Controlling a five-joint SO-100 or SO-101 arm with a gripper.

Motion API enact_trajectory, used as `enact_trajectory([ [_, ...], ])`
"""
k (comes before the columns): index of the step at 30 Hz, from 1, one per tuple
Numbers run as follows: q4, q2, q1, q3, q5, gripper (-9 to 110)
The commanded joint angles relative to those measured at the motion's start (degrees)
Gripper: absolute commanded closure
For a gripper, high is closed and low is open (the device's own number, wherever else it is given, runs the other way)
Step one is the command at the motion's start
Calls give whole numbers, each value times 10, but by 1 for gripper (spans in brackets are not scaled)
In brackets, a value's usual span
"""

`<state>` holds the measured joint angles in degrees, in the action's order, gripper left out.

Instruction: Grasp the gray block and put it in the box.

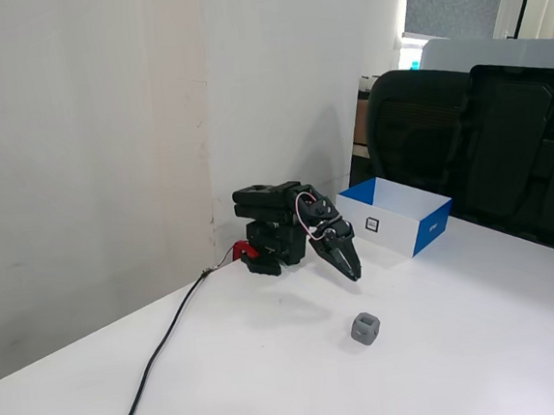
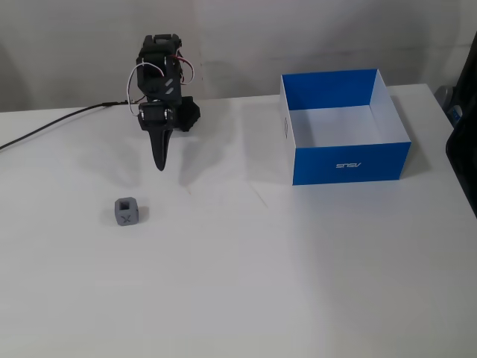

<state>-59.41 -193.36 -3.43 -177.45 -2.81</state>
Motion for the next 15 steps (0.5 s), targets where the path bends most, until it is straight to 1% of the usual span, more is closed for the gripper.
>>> enact_trajectory([
  [1,-1,-12,4,-33,-4,97],
  [6,-1,-12,4,-33,-4,91],
  [9,8,-12,25,-35,-4,96],
  [11,7,-12,30,-33,-4,98],
  [15,-9,-12,2,-3,-4,99],
])
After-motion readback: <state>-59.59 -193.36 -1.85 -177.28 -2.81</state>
